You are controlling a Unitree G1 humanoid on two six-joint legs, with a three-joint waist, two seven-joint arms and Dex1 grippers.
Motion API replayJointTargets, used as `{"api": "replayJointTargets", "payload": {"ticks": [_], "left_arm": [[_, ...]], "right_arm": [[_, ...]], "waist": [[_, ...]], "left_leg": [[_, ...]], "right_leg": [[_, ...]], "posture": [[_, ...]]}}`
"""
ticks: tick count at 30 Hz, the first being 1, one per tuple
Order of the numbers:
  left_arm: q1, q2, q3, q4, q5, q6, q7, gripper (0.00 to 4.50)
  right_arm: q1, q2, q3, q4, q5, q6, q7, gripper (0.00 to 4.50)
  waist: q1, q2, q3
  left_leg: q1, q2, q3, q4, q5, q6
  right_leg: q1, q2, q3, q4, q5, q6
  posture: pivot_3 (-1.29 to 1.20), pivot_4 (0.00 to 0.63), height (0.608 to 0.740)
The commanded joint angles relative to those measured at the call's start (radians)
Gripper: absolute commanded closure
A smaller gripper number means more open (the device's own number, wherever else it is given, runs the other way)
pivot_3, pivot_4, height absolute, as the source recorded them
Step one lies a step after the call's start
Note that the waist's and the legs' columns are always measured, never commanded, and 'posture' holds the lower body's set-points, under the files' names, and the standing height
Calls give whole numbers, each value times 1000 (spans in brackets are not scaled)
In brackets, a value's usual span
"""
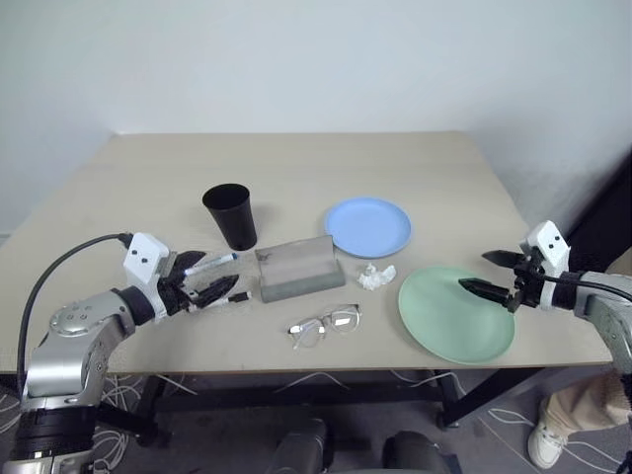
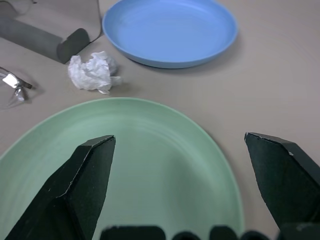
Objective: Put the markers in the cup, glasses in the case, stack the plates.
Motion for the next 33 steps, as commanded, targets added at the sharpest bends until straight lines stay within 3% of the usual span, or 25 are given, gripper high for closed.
{"api": "replayJointTargets", "payload": {"ticks": [1, 33], "left_arm": [[-44, 0, -13, 17, 12, -29, -16, 15], [49, -6, 37, -71, -14, -10, -38, 15]], "right_arm": [[13, -22, -57, -47, 17, 3, -15, 0], [-78, -5, 36, 77, -8, 156, -61, 0]], "waist": [[0, 0, 0], [0, -2, -1]], "left_leg": [[0, 0, 0, 0, 0, 0], [1, 2, 2, 0, 0, 0]], "right_leg": [[0, 0, 0, 0, 0, 0], [0, -1, 1, -1, 1, 0]], "posture": [[0, 0, 740], [0, 0, 740]]}}
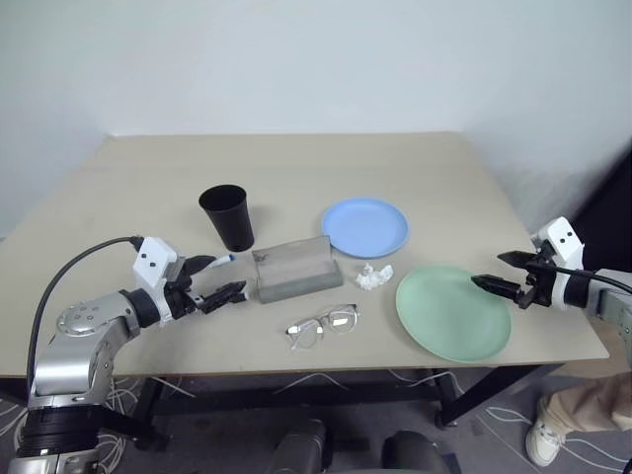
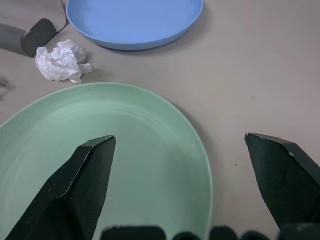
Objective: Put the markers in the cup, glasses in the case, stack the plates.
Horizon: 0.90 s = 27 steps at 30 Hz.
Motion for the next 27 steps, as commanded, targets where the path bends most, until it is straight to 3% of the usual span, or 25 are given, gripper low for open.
{"api": "replayJointTargets", "payload": {"ticks": [1, 13, 16, 25, 27], "left_arm": [[2, 2, 32, -41, -23, -1, 7, 15], [30, 8, 45, -72, -39, 15, 22, 15], [28, 9, 43, -71, -41, 15, 23, 0], [32, 7, 42, -71, -43, 15, 25, 0], [33, 5, 42, -71, -44, 16, 27, 0]], "right_arm": [[-24, 11, 7, 22, -6, 28, -17, 0], [-14, 43, 29, 105, -25, 84, -72, 0], [-17, 51, 21, 108, -16, 105, -85, 615], [-50, 70, -10, 114, 17, 193, -115, 3813], [-98, 97, -99, 115, 120, 278, -102, 4476]], "waist": [[0, 0, 0], [0, 0, 0], [0, 0, -1], [0, 0, -1], [-1, 0, -1]], "left_leg": [[0, 0, 0, 0, 0, 0], [0, 0, 0, 0, 0, 0], [0, 0, 0, 0, 0, 0], [0, 0, 0, 0, 0, 0], [0, 0, 0, 0, 0, 0]], "right_leg": [[0, 0, 0, 0, 0, 0], [0, 0, 0, 0, 0, 0], [0, 1, 0, 0, 0, 0], [0, 1, 0, 0, 0, 0], [0, 1, 0, 0, 0, 0]], "posture": [[0, 0, 740], [0, 0, 740], [0, 0, 740], [0, 0, 740], [0, 0, 740]]}}
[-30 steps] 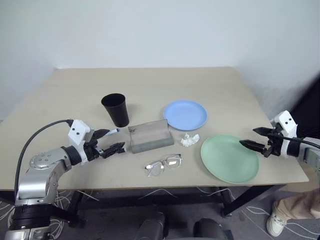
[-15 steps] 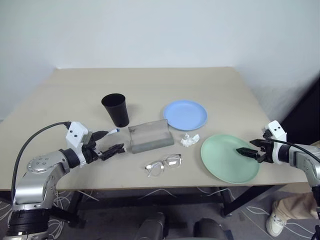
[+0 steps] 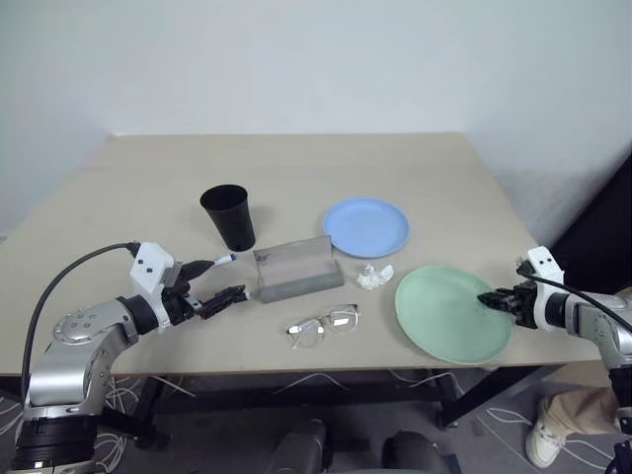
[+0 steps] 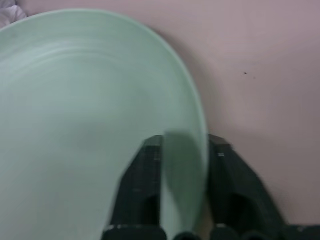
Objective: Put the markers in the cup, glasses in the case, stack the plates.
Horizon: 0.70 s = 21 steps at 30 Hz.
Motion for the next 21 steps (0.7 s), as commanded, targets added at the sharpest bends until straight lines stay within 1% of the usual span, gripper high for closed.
{"api": "replayJointTargets", "payload": {"ticks": [1, 3, 7, 9, 11, 14, 17, 21], "left_arm": [[-7, 5, 29, -34, -15, -5, 6, 0], [-4, 5, 30, -35, -16, -4, 7, 0], [-7, 4, 27, -30, -15, -6, 10, 0], [-8, 4, 26, -29, -15, -7, 10, 0], [-12, 3, 23, -26, -13, -7, 11, 0], [-21, 1, 18, -19, -11, -9, 11, 0], [-30, -2, 13, -14, -9, -9, 11, 0], [-36, -7, 10, -15, -10, -7, 14, 0]], "right_arm": [[-106, 40, -172, -5, 178, 137, 11, 4495], [-141, 56, -235, -7, 244, 201, 11, 4495], [-228, 79, -287, -10, 300, 259, -38, 4495], [-271, 98, -286, -20, 307, 272, -71, 4495], [-333, 134, -256, -9, 280, 267, -133, 4495], [-455, 218, -238, 101, 212, 223, -272, 4495], [-560, 274, -217, 231, 154, 177, -358, 4495], [-699, 354, -188, 473, 61, 22, -463, 4495]], "waist": [[-6, 0, 0], [-7, 0, 0], [-4, 0, 0], [-4, 0, 0], [-5, 0, 0], [-11, 1, -1], [-10, 1, -1], [-8, 1, -1]], "left_leg": [[0, 0, 0, 0, 0, 0], [1, 1, 1, 0, 0, 0], [1, 1, 1, 0, 0, 0], [1, 1, 1, 0, 0, 0], [1, 1, 1, 0, 0, 0], [1, 2, 2, 0, 0, 0], [1, 1, 2, -1, 0, 0], [1, 0, 2, -3, 0, 0]], "right_leg": [[0, 0, 0, 0, 0, 0], [0, 0, 0, 0, 1, 2], [0, 0, 0, 0, 1, 2], [0, 0, 0, 0, 1, 1], [0, 0, 0, 0, 1, 1], [-2, 0, 1, 0, 2, 0], [-3, 1, 0, 0, 5, -4], [-3, 1, 0, -1, 6, -2]], "posture": [[0, 0, 740], [0, 0, 740], [0, 0, 740], [0, 0, 740], [0, 0, 740], [0, 0, 740], [0, 0, 740], [0, 0, 740]]}}
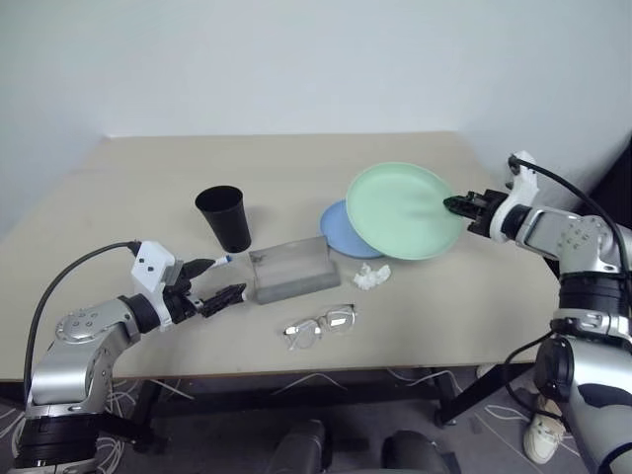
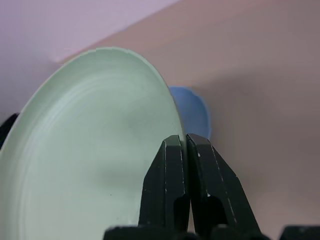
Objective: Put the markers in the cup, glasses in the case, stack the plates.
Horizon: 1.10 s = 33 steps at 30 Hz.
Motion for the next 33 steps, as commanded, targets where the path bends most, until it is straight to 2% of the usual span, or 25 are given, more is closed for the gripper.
{"api": "replayJointTargets", "payload": {"ticks": [1, 7, 12, 20, 29, 30, 33], "left_arm": [[-21, 0, 14, -26, -10, -7, 5, 0], [17, -2, 40, -70, -23, 6, 21, 0], [56, -3, 69, -106, -31, 16, 38, 0], [86, -1, 95, -150, -45, 30, 66, 0], [69, 7, 99, -140, -43, 30, 75, 0], [66, 5, 97, -141, -44, 31, 77, 0], [70, -1, 93, -147, -46, 30, 80, 0]], "right_arm": [[-122, 50, 17, 196, -84, -170, -86, 4495], [-242, 137, 57, 544, -203, -465, -166, 4495], [-272, 178, 49, 699, -244, -611, -225, 4495], [-286, 229, -26, 772, -224, -678, -277, 4495], [-353, 288, -139, 783, -161, -666, -279, 4495], [-359, 294, -144, 783, -161, -668, -277, 3994], [-368, 308, -137, 784, -179, -682, -272, 3083]], "waist": [[-2, 0, 0], [-11, 0, 0], [-26, 1, 0], [-54, 2, 0], [-57, 3, 0], [-57, 3, 0], [-56, 2, 0]], "left_leg": [[0, 0, 0, 0, 0, 0], [1, 2, 1, -1, 0, 0], [2, 3, 1, -2, 1, -1], [5, 7, -1, -3, 4, -6], [9, 7, -2, -5, 5, -5], [9, 8, -2, -5, 5, -5], [10, 8, -2, -6, 5, -5]], "right_leg": [[0, 0, 0, 0, 0, 0], [0, 6, 3, 0, 1, 0], [-1, 13, 7, 0, 2, -2], [0, 16, 7, 1, 6, -8], [0, 19, 12, 1, 7, -9], [0, 19, 12, 1, 7, -9], [0, 19, 13, 1, 7, -9]], "posture": [[0, 0, 740], [0, 0, 740], [0, 0, 740], [0, 0, 740], [0, 0, 740], [0, 0, 740], [0, 0, 740]]}}
